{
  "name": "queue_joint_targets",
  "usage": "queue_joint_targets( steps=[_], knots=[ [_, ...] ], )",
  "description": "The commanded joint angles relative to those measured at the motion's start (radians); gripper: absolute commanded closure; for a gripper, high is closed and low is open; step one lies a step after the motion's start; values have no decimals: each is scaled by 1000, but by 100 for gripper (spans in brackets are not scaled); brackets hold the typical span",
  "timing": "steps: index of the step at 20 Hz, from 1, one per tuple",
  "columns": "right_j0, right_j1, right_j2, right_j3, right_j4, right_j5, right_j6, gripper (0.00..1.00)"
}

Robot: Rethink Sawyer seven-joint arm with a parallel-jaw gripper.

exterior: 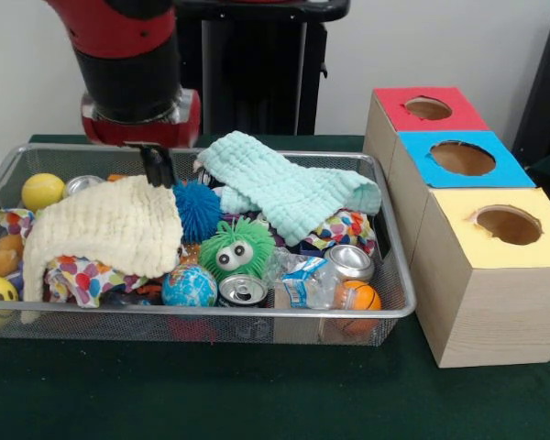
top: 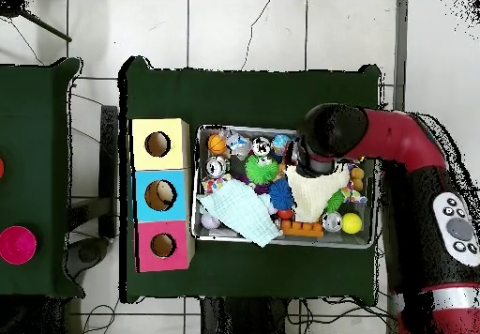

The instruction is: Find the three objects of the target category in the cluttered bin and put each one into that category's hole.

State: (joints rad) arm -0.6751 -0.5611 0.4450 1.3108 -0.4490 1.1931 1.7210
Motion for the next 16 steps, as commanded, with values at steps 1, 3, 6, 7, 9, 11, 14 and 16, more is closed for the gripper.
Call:
queue_joint_targets(
  steps=[1, 3, 6, 7, 9, 11, 14, 16],
  knots=[
    [-80, -29, 40, 143, -65, -19, -348, 100],
    [-93, 19, 55, 113, -85, -36, -371, 100],
    [-103, 81, 67, 66, -115, -34, -399, 100],
    [-105, 96, 69, 54, -125, -35, -404, 100],
    [-111, 127, 77, 34, -141, -42, -415, 100],
    [-114, 144, 85, 26, -149, -49, -414, 100],
    [-116, 170, 95, 13, -161, -67, -412, 100],
    [-117, 184, 100, 11, -166, -76, -408, 100]
  ],
)
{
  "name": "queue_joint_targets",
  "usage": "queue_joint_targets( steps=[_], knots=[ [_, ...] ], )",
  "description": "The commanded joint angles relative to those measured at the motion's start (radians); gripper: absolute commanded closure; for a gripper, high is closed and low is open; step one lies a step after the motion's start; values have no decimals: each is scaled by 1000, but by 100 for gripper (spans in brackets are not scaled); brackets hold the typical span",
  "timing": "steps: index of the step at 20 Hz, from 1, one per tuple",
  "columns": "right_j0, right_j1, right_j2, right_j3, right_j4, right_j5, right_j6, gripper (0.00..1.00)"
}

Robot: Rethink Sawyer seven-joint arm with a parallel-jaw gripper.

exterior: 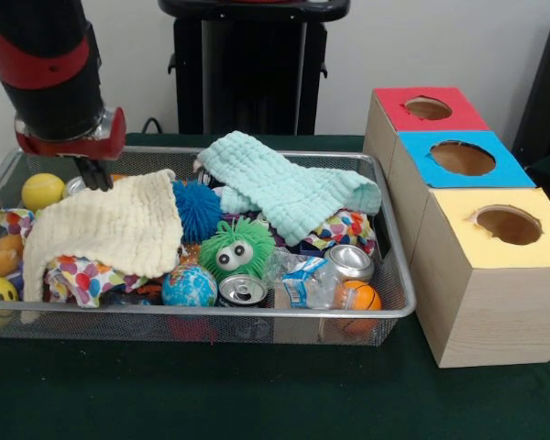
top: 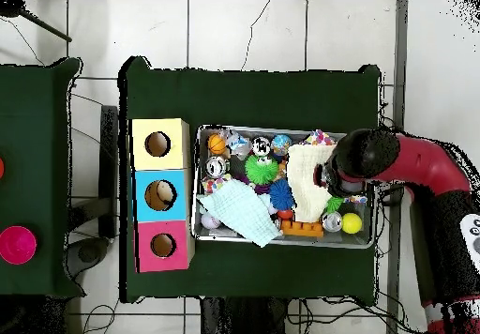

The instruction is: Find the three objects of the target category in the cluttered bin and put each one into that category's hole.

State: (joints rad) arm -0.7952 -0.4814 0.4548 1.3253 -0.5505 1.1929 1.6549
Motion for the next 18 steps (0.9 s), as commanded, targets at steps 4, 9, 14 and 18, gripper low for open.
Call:
queue_joint_targets(
  steps=[4, 9, 14, 18],
  knots=[
    [17, 142, 97, -29, -69, -85, -321, 100],
    [45, 182, 110, -76, -71, -66, -300, 100],
    [65, 195, 118, -125, -67, -33, -313, 100],
    [75, 208, 122, -170, -68, 1, -342, 100]
  ],
)
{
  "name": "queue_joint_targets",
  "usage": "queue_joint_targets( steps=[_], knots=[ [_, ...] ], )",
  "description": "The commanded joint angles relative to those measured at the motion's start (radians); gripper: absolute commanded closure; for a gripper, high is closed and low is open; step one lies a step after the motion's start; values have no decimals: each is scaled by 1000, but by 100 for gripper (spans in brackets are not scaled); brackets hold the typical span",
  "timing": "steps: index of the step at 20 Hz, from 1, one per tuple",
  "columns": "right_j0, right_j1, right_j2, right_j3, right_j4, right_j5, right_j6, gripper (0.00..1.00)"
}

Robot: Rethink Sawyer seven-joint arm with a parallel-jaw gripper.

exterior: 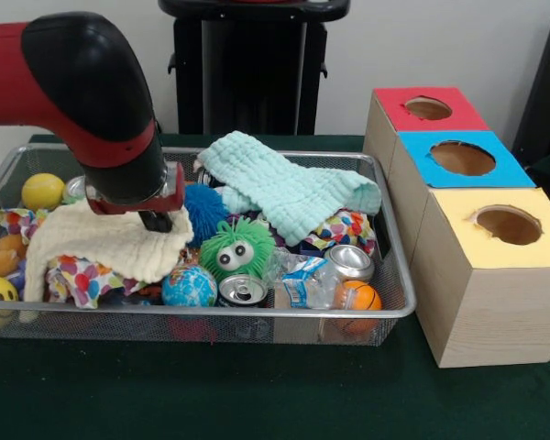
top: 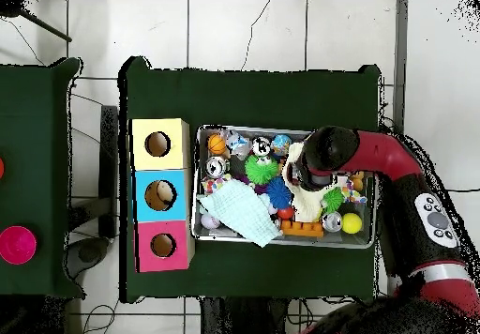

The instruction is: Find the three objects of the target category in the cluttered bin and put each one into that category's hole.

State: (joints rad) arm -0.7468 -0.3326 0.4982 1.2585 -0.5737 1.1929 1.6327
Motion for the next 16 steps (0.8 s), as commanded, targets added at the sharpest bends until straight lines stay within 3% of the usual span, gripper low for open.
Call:
queue_joint_targets(
  steps=[1, 8, 16],
  knots=[
    [29, 62, 79, -114, -46, 9, -327, 100],
    [41, 38, 90, -145, -42, 37, -355, 100],
    [36, -126, 71, -44, -22, 79, -299, 100]
  ],
)
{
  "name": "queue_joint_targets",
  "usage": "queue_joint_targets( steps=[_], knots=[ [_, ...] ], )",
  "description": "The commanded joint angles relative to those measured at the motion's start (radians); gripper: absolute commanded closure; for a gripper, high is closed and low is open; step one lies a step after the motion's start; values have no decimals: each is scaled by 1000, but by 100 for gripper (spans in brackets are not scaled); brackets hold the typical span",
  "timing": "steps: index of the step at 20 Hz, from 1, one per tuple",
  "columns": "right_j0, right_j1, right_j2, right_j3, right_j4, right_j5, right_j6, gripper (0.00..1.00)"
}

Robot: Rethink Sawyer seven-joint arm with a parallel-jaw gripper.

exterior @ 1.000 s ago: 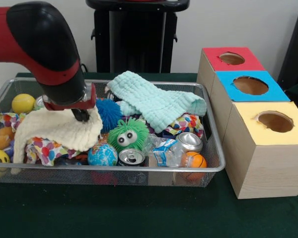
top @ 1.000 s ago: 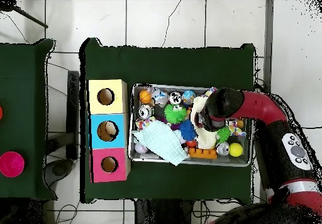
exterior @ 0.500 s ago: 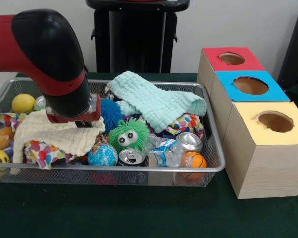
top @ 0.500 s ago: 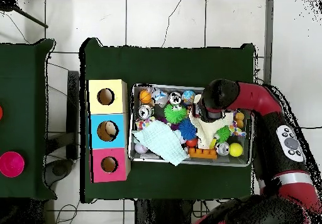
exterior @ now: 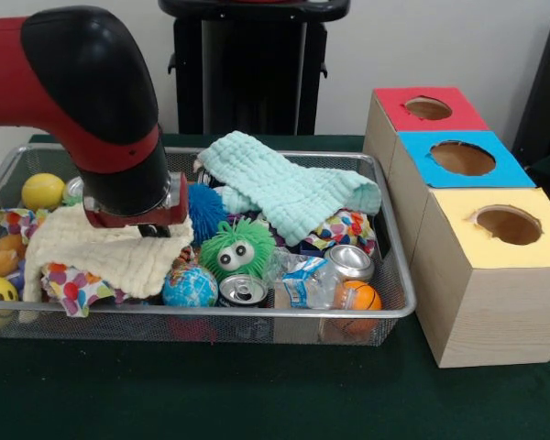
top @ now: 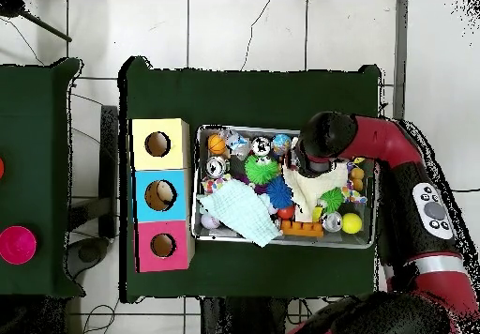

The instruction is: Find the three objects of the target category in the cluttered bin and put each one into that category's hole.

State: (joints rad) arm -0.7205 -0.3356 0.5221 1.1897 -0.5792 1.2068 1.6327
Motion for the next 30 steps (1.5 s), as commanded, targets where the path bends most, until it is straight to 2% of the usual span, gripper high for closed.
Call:
queue_joint_targets(
  steps=[1, 4, 10, 12, 17, 20, 24, 27, 30],
  knots=[
    [4, -144, 40, 51, -11, 65, -282, 100],
    [-10, -173, 32, 108, -4, 22, -240, 100],
    [-58, -234, 43, 209, 8, -69, -219, 100],
    [-66, -242, 48, 219, 8, -77, -217, 100],
    [-40, -193, 75, 140, -12, -81, -241, 100],
    [-32, -182, 86, 129, -17, -99, -250, 100],
    [-44, -156, 129, 138, -19, -198, -276, 100],
    [-30, -145, 120, 136, -27, -190, -261, 100],
    [-21, -101, 125, 115, -33, -216, -262, 100]
  ],
)
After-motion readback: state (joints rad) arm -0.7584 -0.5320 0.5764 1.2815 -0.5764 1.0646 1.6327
